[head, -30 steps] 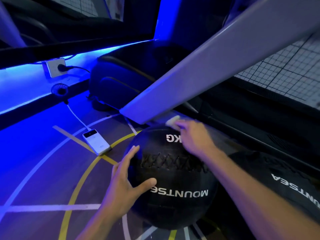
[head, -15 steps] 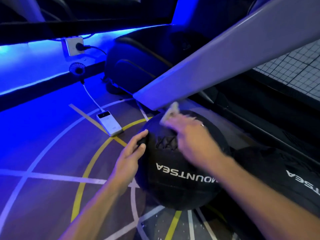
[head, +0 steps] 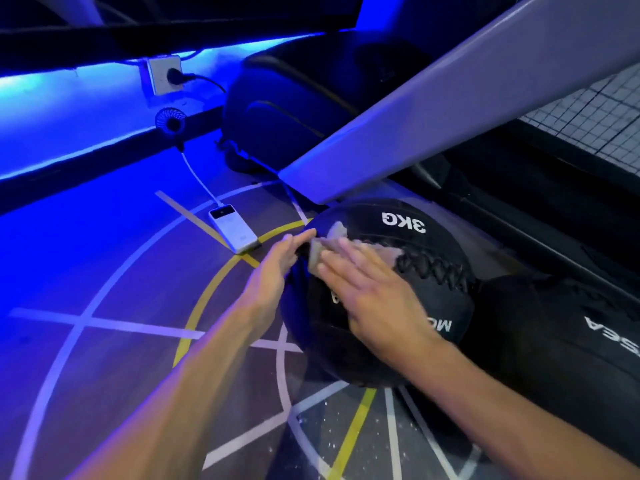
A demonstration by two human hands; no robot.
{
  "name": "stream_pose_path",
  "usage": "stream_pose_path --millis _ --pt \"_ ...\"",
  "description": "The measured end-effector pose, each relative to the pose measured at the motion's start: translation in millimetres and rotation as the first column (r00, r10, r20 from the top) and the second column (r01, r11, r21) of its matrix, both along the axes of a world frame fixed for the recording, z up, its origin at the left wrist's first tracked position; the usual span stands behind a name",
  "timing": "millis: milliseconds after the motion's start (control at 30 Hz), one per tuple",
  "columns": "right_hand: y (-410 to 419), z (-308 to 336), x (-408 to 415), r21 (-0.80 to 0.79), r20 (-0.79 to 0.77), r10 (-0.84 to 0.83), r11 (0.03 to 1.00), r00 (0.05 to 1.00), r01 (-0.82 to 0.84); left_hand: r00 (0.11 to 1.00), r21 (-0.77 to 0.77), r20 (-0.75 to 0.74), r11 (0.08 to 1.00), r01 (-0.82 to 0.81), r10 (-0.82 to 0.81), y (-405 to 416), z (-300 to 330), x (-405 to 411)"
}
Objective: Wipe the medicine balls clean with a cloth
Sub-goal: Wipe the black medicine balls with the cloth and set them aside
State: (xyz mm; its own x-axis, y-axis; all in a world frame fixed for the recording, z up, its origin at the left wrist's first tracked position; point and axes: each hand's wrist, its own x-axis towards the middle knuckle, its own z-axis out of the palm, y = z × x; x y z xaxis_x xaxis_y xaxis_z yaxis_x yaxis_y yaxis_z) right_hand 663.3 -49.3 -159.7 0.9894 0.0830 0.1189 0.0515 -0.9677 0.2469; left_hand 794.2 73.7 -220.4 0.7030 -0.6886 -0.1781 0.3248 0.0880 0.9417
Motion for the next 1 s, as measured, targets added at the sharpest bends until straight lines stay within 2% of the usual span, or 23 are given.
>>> stream_pose_path --millis 67,167,233,300,367,400,433,467,500,533,633,733,800,933,1000 --pt "19 -23 -3 -0.05 -0.06 0.073 0.996 0.995 -0.076 0.999 0.008 0.015 0.999 -0.032 0.032 -2 -1 -2" --pt "14 -37 -57 -0.091 -0.157 0.213 0.969 0.964 -0.229 0.993 0.055 0.106 0.997 -0.054 0.048 2 -5 -6" --pt "-3 -29 -96 -0.073 -0.155 0.236 0.966 0.959 -0.249 0.989 0.052 0.135 0.996 -0.073 0.065 2 -5 -10" --pt "-24 -22 -132 -0.076 -0.09 0.203 0.975 0.975 -0.209 0.984 0.047 0.169 0.997 -0.063 0.055 -3 1 -15" --pt "-41 -14 -159 0.08 0.11 -0.022 0.997 0.994 0.013 0.979 0.047 0.201 0.998 -0.038 0.028 -7 7 -21" --pt "-49 -11 -168 0.271 0.212 -0.274 0.939 0.938 0.213 0.978 0.045 0.205 0.998 -0.038 0.028 -7 8 -24" --pt "-56 -10 -171 0.421 0.276 -0.502 0.83 0.819 0.366 0.977 0.048 0.209 0.997 -0.054 0.043 -7 4 -28" --pt "-60 -10 -167 0.582 0.268 -0.68 0.679 0.682 0.448 0.975 0.051 0.212 0.996 -0.076 0.064 -7 3 -34" --pt "-59 -10 -155 0.712 0.24 -0.765 0.558 0.598 0.428 0.973 0.057 0.214 0.993 -0.1 0.086 -7 1 -40" --pt "-54 -12 -137 0.759 0.23 -0.798 0.505 0.557 0.41 0.97 0.056 0.223 0.992 -0.11 0.095 -7 1 -45" --pt "-22 -16 -95 0.781 0.245 -0.724 0.541 0.645 0.312 0.969 0.077 0.212 0.986 -0.146 0.127 -3 -4 -44" --pt "-22 -21 -114 0.675 0.261 -0.522 0.7 0.812 0.233 0.967 0.096 0.218 0.984 -0.153 0.129 7 -15 -32" --pt "-35 -23 -135 0.654 0.251 -0.476 0.726 0.843 0.215 0.959 0.124 0.262 0.982 -0.141 0.105 15 -20 -29" --pt "-29 -7 -146 0.809 0.161 -0.64 0.522 0.751 0.271 0.887 0.249 0.458 0.948 -0.198 0.065 10 -12 -41" --pt "-27 2 -154 0.838 0.12 -0.703 0.45 0.701 0.308 0.867 0.277 0.479 0.914 -0.296 0.135 6 -7 -48"
